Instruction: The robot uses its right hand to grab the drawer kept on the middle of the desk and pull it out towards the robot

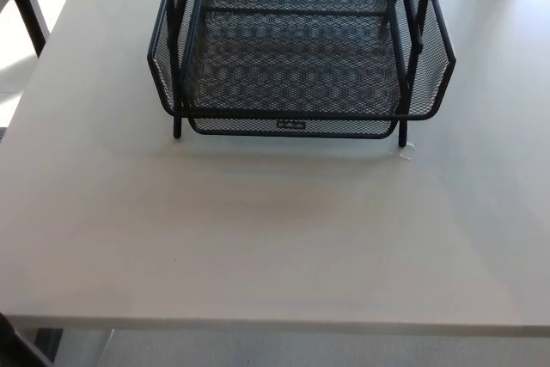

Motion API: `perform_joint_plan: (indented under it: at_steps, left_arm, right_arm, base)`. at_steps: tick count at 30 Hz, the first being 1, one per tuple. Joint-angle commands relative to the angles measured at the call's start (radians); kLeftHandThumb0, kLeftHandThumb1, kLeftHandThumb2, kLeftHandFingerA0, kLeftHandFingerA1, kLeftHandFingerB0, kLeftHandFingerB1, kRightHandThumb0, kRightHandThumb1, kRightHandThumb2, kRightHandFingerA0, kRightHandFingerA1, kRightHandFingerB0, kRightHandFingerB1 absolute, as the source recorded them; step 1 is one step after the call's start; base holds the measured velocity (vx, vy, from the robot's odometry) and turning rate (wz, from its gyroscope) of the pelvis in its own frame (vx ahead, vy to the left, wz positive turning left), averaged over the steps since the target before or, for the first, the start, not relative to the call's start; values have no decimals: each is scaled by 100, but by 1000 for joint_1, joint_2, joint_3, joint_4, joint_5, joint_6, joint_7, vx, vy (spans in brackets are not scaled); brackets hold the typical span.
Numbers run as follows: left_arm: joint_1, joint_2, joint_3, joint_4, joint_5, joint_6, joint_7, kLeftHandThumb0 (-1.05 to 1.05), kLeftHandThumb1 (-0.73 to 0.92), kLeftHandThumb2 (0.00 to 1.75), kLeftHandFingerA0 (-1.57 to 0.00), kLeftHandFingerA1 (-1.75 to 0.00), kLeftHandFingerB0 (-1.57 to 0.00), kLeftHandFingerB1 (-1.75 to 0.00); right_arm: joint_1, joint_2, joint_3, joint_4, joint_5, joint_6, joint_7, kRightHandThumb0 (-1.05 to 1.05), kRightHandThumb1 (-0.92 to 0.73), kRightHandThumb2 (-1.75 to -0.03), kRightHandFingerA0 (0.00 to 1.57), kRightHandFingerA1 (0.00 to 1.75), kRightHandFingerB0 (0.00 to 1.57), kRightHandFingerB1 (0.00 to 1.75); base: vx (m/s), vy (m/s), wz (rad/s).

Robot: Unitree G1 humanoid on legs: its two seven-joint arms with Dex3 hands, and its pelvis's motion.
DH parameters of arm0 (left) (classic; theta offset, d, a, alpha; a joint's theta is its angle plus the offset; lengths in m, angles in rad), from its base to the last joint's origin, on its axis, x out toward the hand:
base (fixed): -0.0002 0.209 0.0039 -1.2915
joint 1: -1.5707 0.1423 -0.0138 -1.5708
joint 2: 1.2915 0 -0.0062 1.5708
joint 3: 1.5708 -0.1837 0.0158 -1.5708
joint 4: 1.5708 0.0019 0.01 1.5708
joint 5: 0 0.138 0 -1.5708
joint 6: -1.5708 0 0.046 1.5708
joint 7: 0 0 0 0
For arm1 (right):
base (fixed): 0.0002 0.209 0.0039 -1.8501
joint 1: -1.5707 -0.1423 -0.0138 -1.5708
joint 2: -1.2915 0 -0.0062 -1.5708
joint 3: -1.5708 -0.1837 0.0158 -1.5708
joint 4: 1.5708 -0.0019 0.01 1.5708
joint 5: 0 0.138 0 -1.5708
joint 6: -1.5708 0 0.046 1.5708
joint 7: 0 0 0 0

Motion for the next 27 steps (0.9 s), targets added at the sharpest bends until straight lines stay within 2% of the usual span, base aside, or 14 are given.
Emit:
perform_joint_plan:
  at_steps: [1, 2, 3, 6, 7, 8, 11, 12, 13, 16, 17, 18, 19, 27]
  left_arm:
    - [12, 3, 26, 6, 4, -19, 22, -29, 59, 58, -80, -82, -77, -54]
    - [12, 2, 26, 7, 0, -21, 21, -28, 58, 58, -80, -81, -78, -54]
    - [11, 3, 26, 10, 1, -23, 21, -29, 59, 58, -80, -82, -77, -54]
    - [10, 4, 25, 13, 4, -27, 24, -29, 59, 58, -79, -83, -77, -54]
    - [11, 3, 24, 13, 6, -26, 25, -30, 59, 58, -79, -82, -77, -54]
    - [13, 2, 23, 11, 7, -23, 24, -29, 59, 58, -79, -81, -77, -53]
    - [12, 1, 24, 14, 5, -29, 27, -28, 58, 58, -80, -82, -77, -53]
    - [13, 0, 25, 13, 3, -28, 26, -29, 59, 58, -80, -84, -77, -54]
    - [14, 0, 25, 13, 2, -30, 26, -30, 59, 58, -80, -83, -77, -54]
    - [15, 2, 26, 15, 4, -39, 29, -30, 59, 58, -79, -82, -77, -54]
    - [14, 2, 25, 15, 6, -36, 29, -29, 59, 58, -80, -80, -77, -53]
    - [15, 2, 25, 11, 7, -28, 26, -30, 60, 58, -80, -79, -76, -52]
    - [16, 0, 22, 3, 10, -13, 23, -29, 59, 58, -80, -77, -76, -51]
    - [9, -11, 17, 8, 0, -16, 25, -30, 59, 58, -80, -79, -77, -52]
  right_arm:
    - [-56, -41, -27, 514, 47, 7, -409, -40, -40, -105, 0, 52, 3, 53]
    - [-67, -32, -24, 558, 60, 12, -412, -40, -38, -104, 0, 52, 4, 54]
    - [-73, -35, -15, 599, 62, 9, -422, -90, -89, -67, 14, 50, 8, 40]
    - [-84, -47, 7, 717, 84, -34, -431, -87, -84, -66, 14, 50, 8, 39]
    - [-85, -48, 13, 760, 97, -46, -423, -84, -63, -103, 12, 55, 4, 45]
    - [-85, -42, 17, 775, 100, -29, -404, -84, -82, -66, 13, 50, 5, 39]
    - [-91, -26, 34, 830, 106, -12, -397, -81, -77, -63, 16, 50, 10, 40]
    - [-101, -14, 48, 866, 109, 5, -383, -81, -79, -65, 14, 51, 5, 39]
    - [-124, 7, 56, 926, 129, -8, -364, -81, -53, -91, 16, 55, 12, 52]
    - [-158, 31, 73, 1018, 161, -34, -324, -82, -55, -92, 12, 55, 9, 53]
    - [-166, 50, 76, 1034, 176, -26, -300, -81, -53, -91, 15, 54, 14, 52]
    - [-167, 60, 74, 1042, 187, -40, -300, -77, -66, -60, 23, 48, 25, 42]
    - [-168, 76, 79, 1055, 197, -48, -282, -79, -71, -61, 19, 46, 22, 42]
    - [-218, 131, 168, 1191, 189, -37, -255, -80, -68, -61, 22, 51, 23, 44]
  base:
    - [0, 0, 0]
    - [0, 0, 0]
    - [0, 0, 0]
    - [0, 0, 0]
    - [0, 0, 0]
    - [0, 0, 0]
    - [0, 0, 0]
    - [0, 0, 0]
    - [0, 0, 0]
    - [0, 0, 0]
    - [0, 0, 0]
    - [0, 0, 0]
    - [0, 0, 0]
    - [0, 0, 0]
